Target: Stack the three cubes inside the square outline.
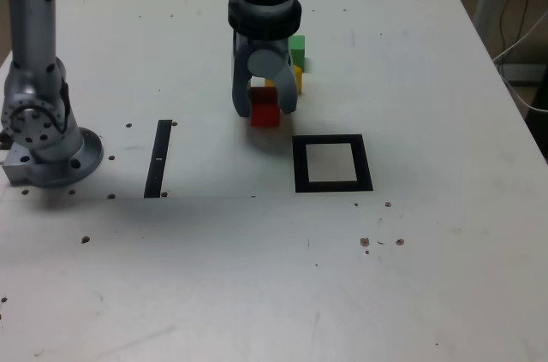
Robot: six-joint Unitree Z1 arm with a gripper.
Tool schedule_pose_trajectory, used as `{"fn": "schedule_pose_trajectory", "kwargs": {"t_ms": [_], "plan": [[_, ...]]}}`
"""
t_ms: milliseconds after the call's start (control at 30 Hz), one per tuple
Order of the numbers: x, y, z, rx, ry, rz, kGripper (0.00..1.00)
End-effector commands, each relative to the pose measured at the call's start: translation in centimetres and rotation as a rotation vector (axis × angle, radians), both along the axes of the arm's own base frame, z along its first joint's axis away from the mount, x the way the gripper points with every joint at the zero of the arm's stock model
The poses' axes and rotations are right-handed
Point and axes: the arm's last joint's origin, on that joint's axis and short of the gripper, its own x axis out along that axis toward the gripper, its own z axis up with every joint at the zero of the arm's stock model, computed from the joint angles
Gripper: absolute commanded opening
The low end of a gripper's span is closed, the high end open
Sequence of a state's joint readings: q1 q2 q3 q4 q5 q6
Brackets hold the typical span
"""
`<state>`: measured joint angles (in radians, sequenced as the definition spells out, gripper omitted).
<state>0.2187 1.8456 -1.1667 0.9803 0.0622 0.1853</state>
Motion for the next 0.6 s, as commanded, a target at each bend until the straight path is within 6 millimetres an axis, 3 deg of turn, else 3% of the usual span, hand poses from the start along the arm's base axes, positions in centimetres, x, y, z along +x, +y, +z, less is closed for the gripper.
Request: {"fn": "schedule_pose_trajectory", "kwargs": {"t_ms": [0,333,567], "plan": [[0.2,-0.7,1.3,0.006,-0.033,-0.019,0.22],[1.4,-3.5,4.0,0.003,-0.077,-0.088,0.22],[3.4,-7.1,4.7,-0.004,-0.095,-0.118,0.22]]}}
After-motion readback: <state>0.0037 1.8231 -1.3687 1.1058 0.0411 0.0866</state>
